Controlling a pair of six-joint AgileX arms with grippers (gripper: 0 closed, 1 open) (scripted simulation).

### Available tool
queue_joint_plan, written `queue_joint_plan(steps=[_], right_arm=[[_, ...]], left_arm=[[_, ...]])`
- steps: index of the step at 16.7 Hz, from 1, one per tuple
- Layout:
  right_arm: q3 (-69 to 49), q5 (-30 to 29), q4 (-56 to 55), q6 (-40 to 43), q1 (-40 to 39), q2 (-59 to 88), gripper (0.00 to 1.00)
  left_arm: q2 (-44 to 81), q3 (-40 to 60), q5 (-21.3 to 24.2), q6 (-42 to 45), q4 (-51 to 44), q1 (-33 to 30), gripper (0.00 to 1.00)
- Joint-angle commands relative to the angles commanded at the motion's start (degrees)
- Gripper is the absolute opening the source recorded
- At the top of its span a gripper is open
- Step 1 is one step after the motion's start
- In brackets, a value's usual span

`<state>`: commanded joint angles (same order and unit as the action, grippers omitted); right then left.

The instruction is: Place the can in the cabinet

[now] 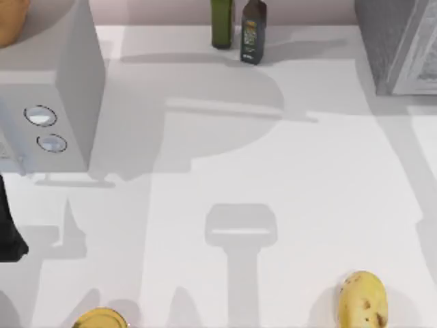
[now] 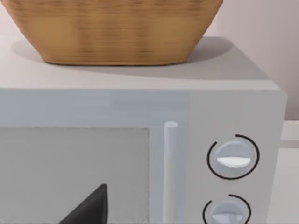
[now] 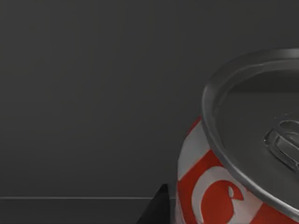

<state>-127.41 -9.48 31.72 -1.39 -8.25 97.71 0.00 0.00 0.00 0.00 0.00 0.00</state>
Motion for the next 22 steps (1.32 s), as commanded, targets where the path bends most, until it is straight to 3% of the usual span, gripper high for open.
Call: queue_joint_plan(steps=[7,14,22], right_arm=[[-27.9,1.7,5.8,0.1,2.2,18.7,0.00],[-31.2,2.4,7.3,0.3,2.7,22.1,0.00],[-31.2,2.4,7.3,0.3,2.7,22.1,0.60]], left_arm=[[0.0,0.0,0.0,0.0,0.0,0.0,1.00],[0.0,0.0,0.0,0.0,0.0,0.0,1.00],[0.0,0.0,0.0,0.0,0.0,0.0,1.00]])
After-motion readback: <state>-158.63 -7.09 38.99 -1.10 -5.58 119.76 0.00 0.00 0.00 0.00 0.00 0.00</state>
